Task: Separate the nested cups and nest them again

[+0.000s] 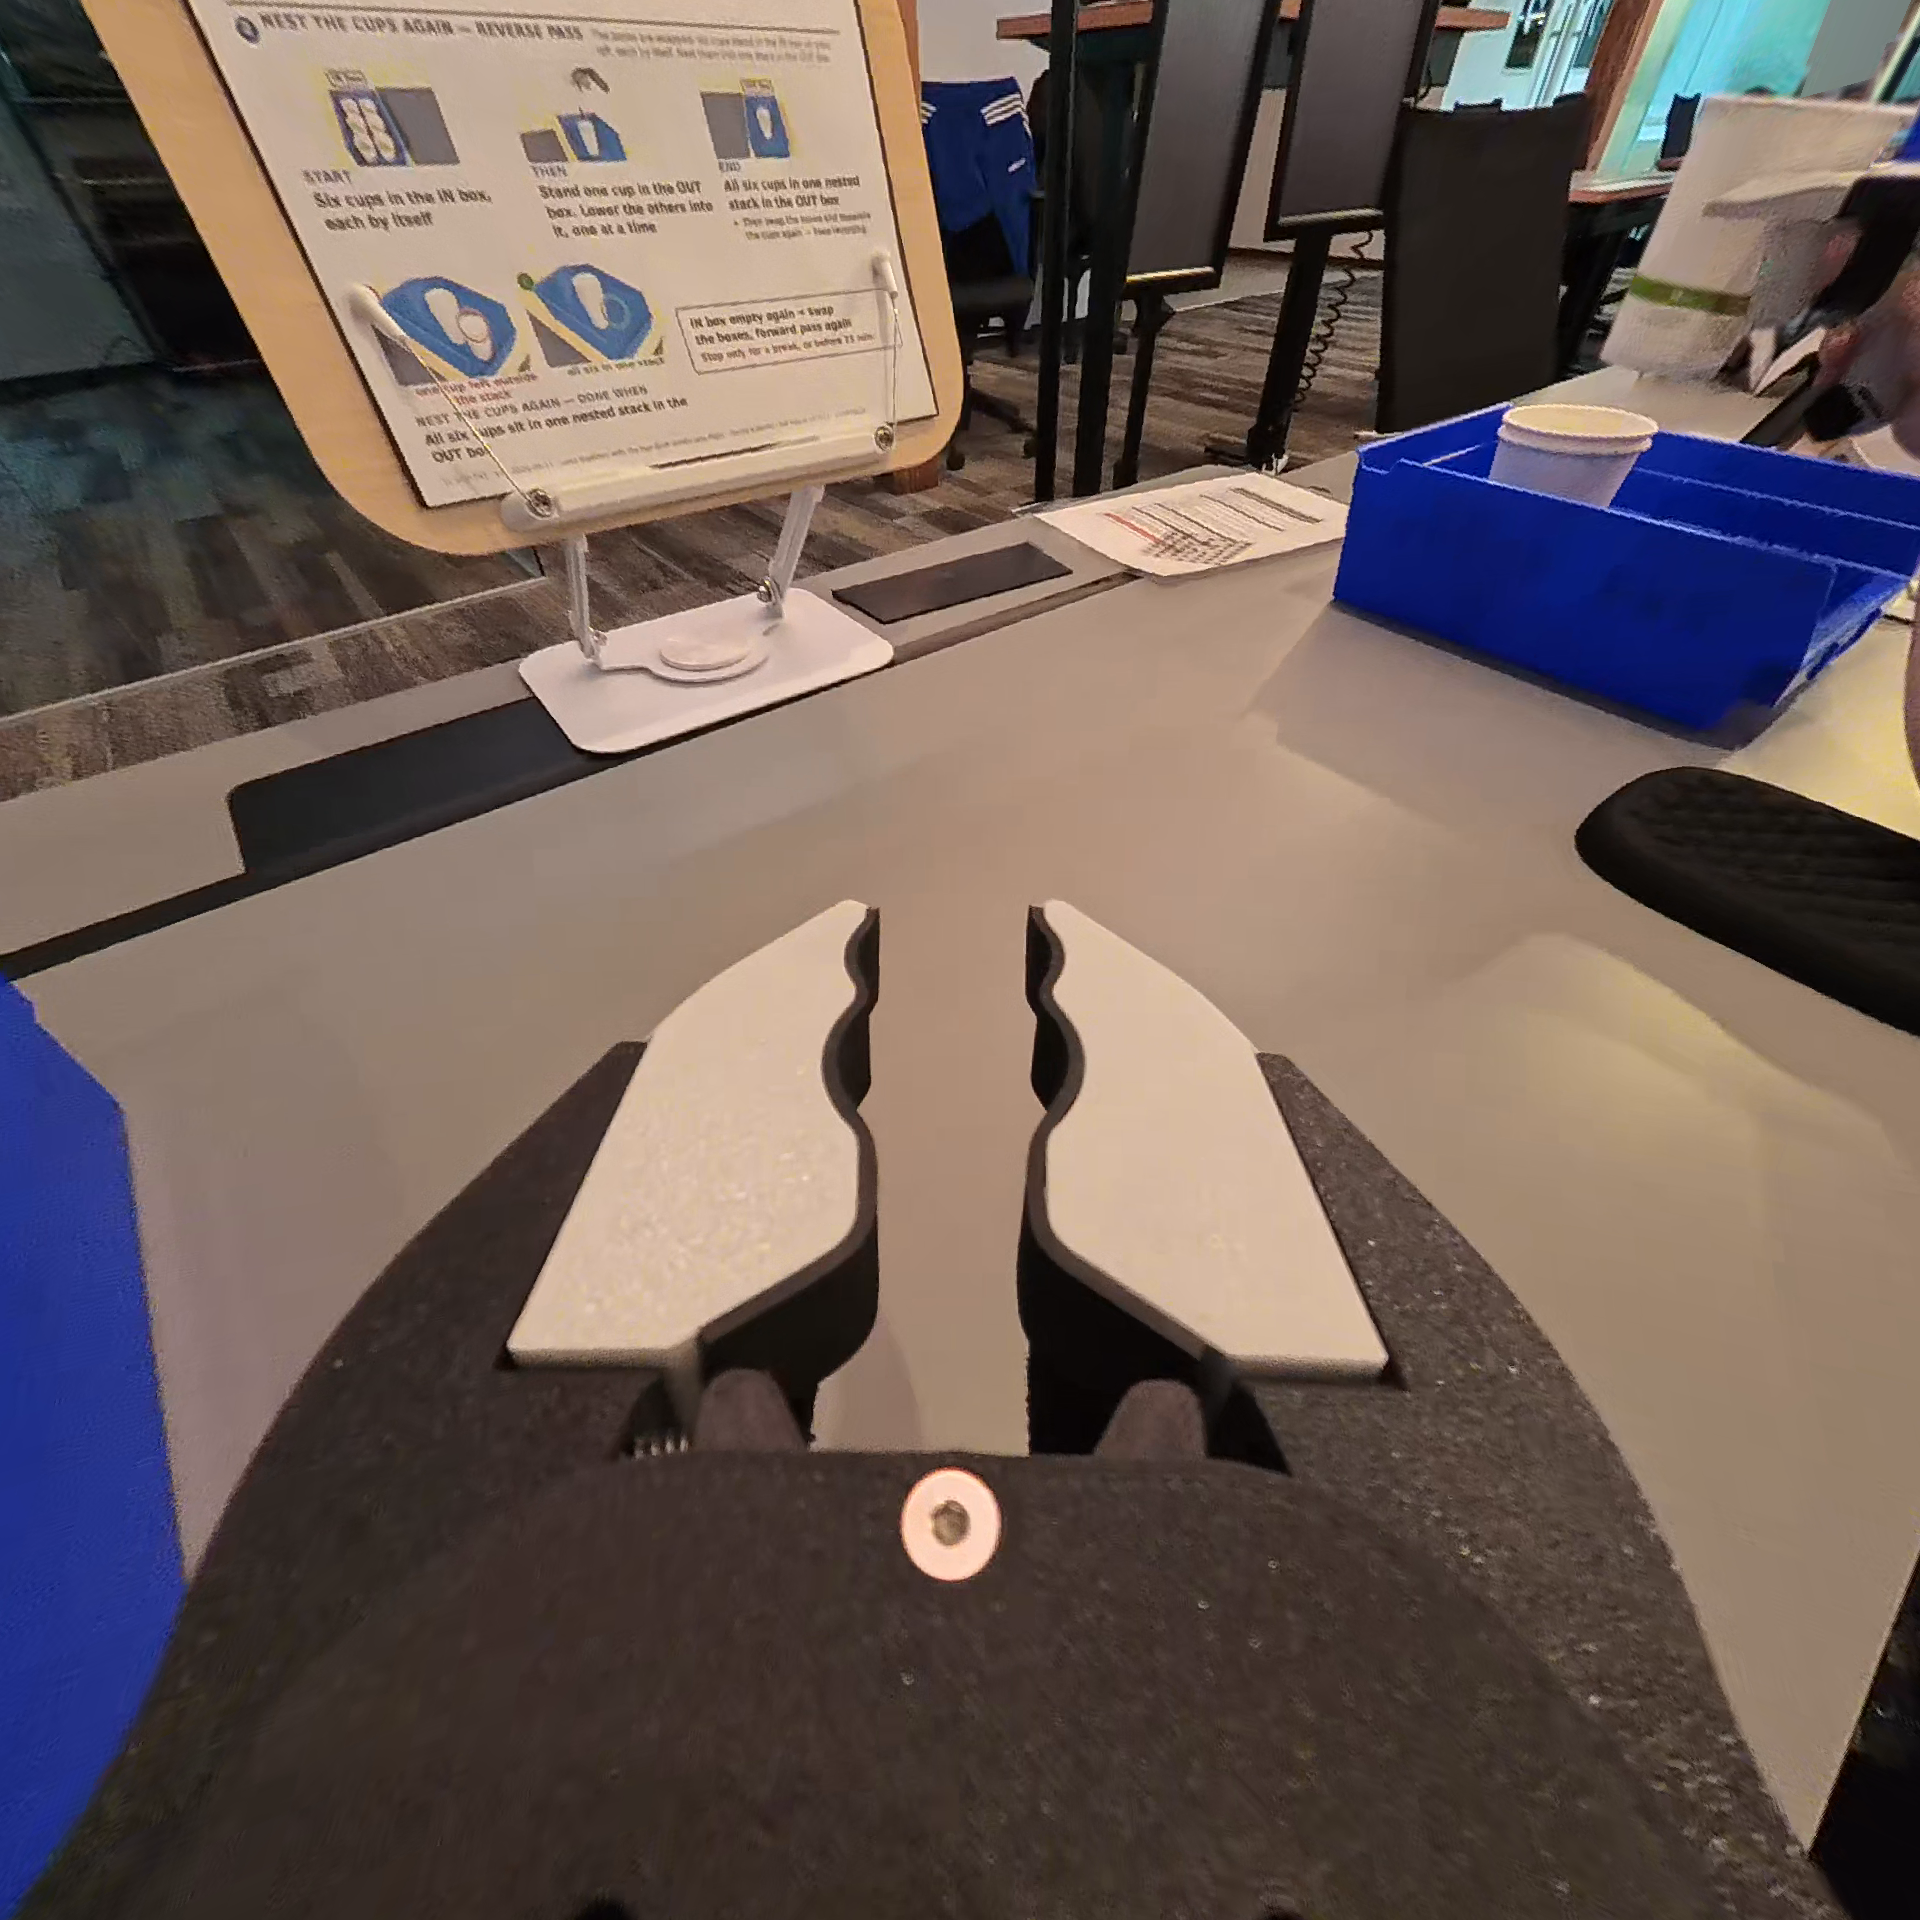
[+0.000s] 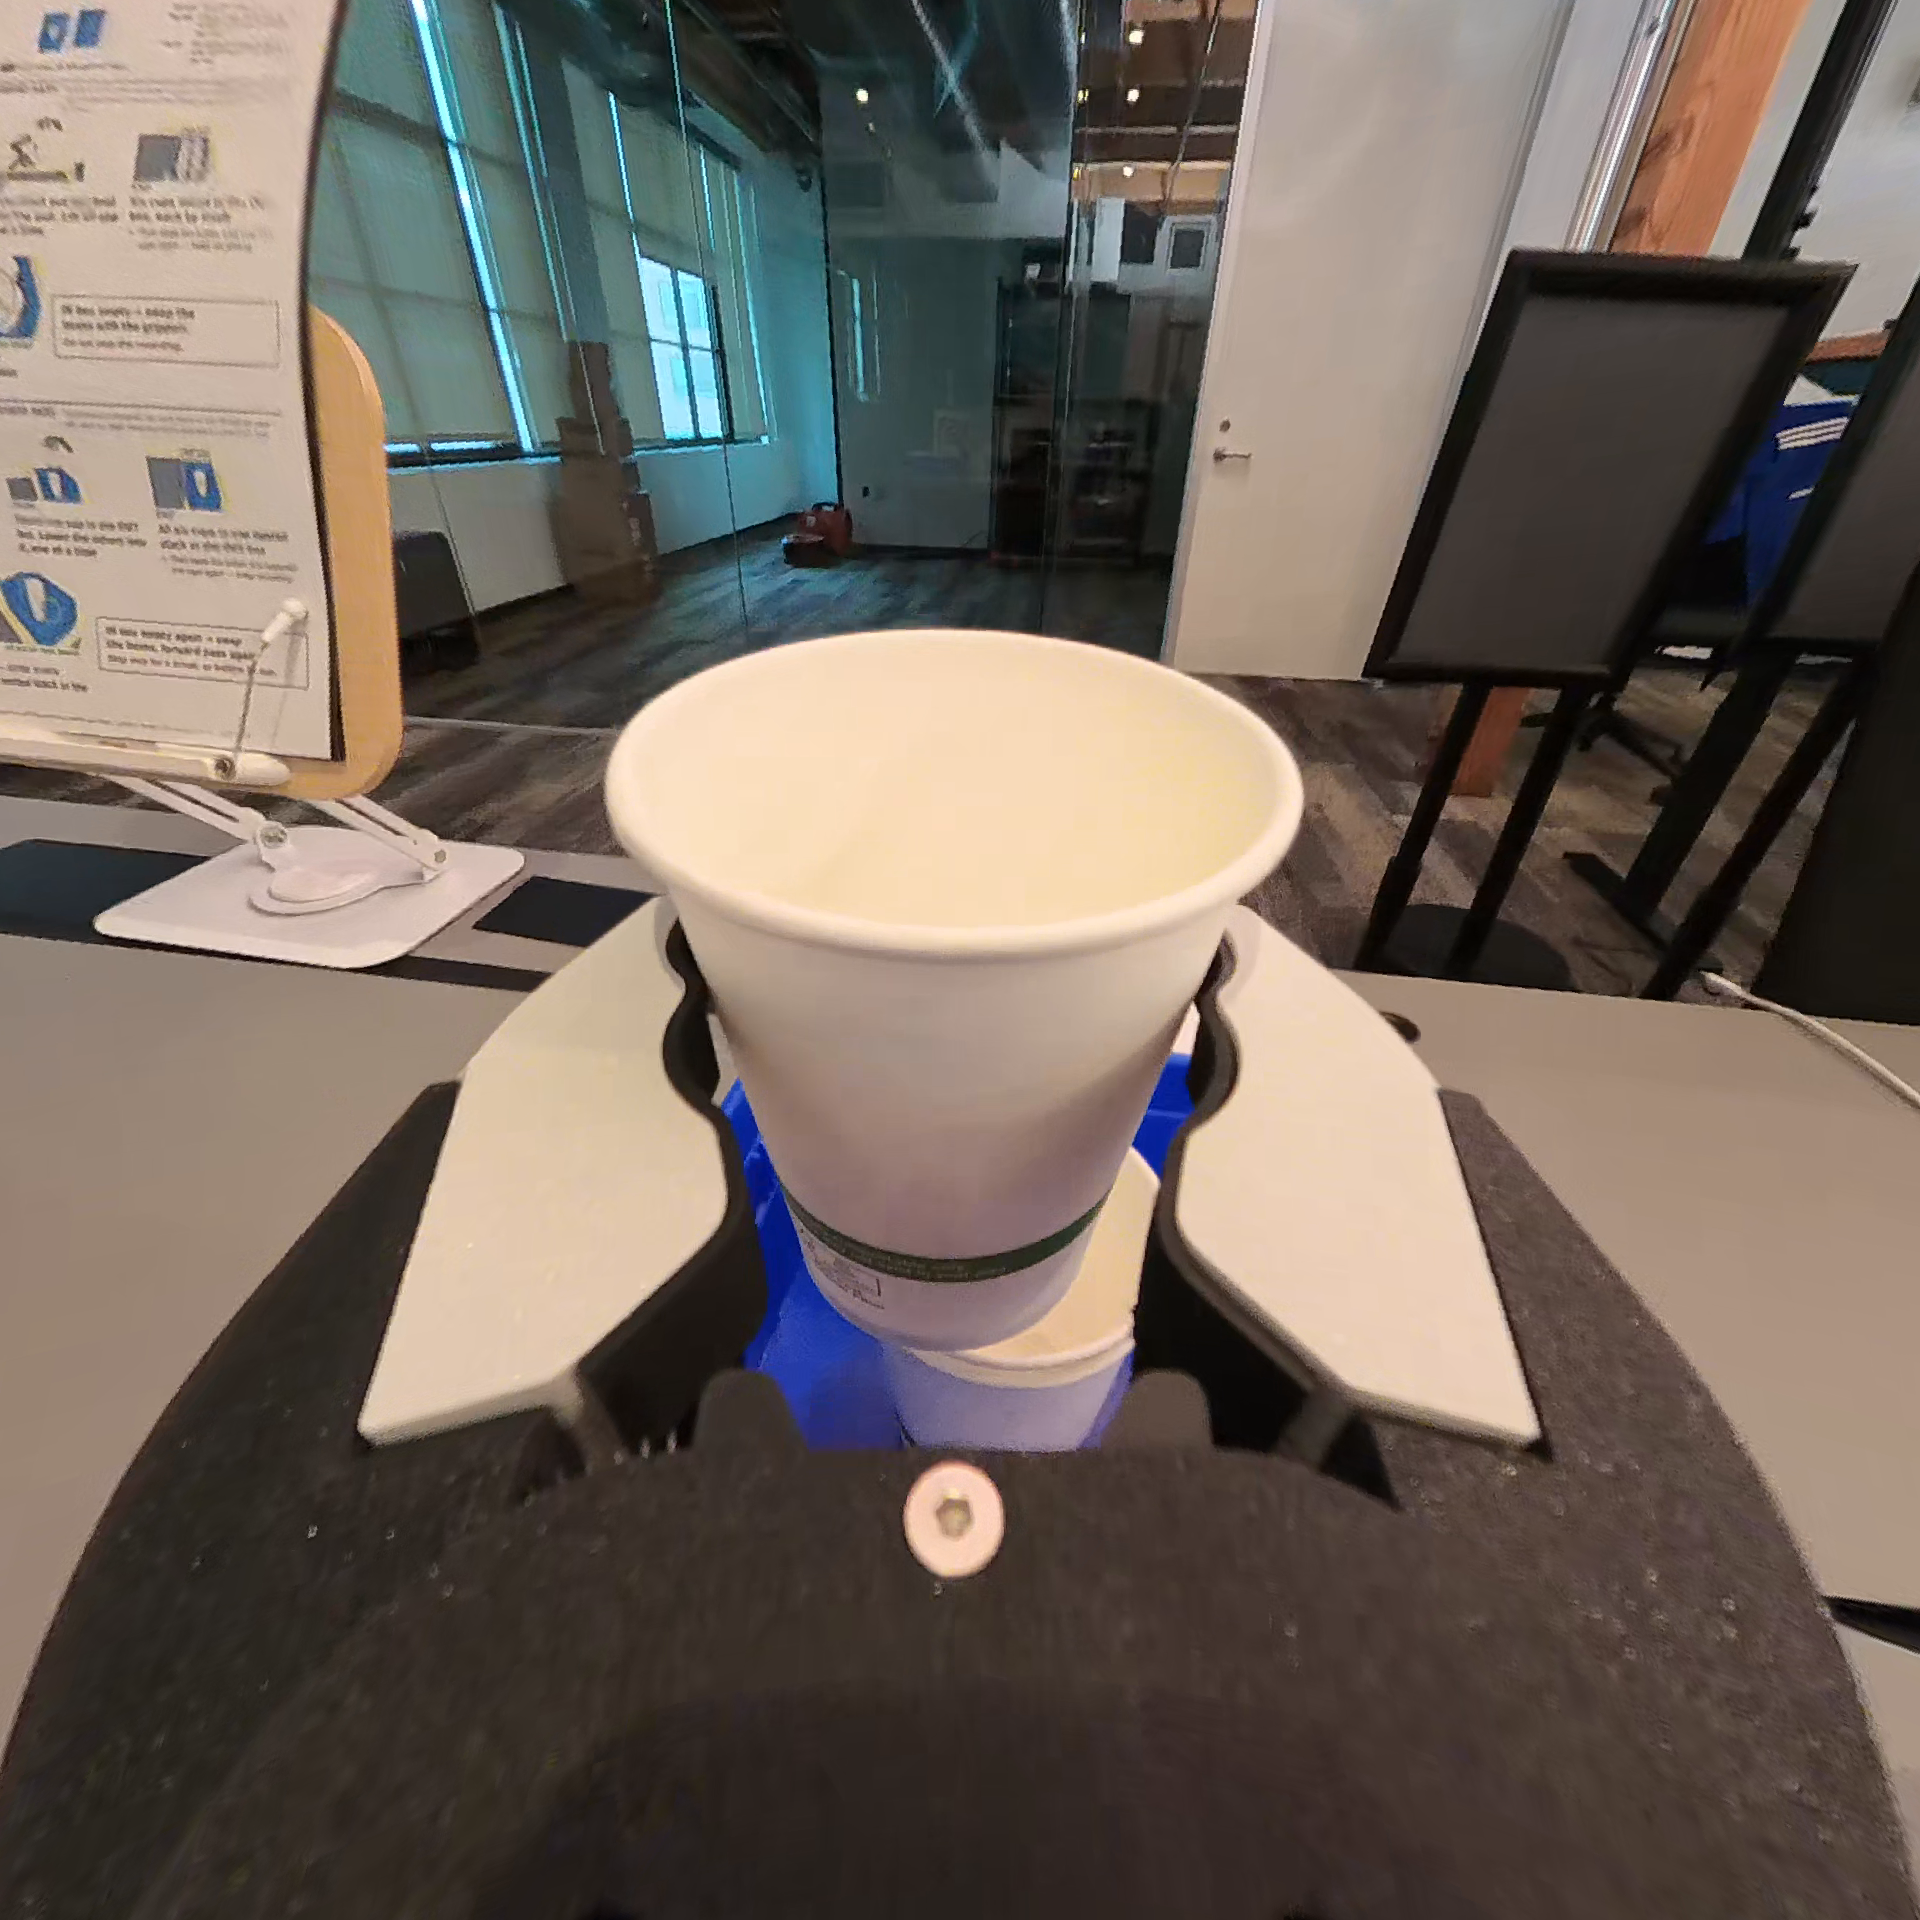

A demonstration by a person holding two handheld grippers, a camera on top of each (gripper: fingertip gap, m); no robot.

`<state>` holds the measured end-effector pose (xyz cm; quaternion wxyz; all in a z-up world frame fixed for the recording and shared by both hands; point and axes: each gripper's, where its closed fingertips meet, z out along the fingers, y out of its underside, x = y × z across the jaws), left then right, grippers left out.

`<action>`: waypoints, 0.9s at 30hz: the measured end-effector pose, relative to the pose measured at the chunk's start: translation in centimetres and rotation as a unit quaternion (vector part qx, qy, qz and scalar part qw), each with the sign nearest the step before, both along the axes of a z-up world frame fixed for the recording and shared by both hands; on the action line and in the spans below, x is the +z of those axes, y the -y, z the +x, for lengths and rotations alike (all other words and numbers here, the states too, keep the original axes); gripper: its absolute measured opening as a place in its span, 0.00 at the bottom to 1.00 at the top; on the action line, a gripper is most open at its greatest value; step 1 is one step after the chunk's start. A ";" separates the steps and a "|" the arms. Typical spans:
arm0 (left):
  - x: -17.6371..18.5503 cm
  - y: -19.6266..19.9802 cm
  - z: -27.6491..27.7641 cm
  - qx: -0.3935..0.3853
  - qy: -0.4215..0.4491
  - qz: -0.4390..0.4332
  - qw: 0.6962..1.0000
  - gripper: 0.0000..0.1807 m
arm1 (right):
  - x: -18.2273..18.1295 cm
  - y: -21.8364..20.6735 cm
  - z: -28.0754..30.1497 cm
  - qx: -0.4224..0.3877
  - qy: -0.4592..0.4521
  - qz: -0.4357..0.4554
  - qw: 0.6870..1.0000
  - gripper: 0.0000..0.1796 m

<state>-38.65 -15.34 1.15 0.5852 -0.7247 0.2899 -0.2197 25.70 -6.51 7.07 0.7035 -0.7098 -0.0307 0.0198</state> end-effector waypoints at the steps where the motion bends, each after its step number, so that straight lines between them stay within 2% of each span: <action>1: 0.1 0.0 -0.1 0.002 0.001 0.002 1.000 0.14 | -0.4 -0.3 0.1 -0.003 0.003 -0.006 1.000 0.50; 12: -0.4 0.2 -0.2 0.004 -0.021 -0.002 1.000 0.14 | -3.7 -3.0 1.1 -0.024 -0.014 -0.008 1.000 0.50; 24: -0.7 0.2 -0.7 0.008 -0.025 -0.008 1.000 0.14 | -8.3 -2.5 0.5 -0.015 0.033 -0.194 0.980 0.51; 27: -0.5 0.3 -1.1 0.013 -0.028 -0.006 1.000 0.14 | -9.3 -1.8 0.5 -0.013 0.029 -0.234 0.972 0.54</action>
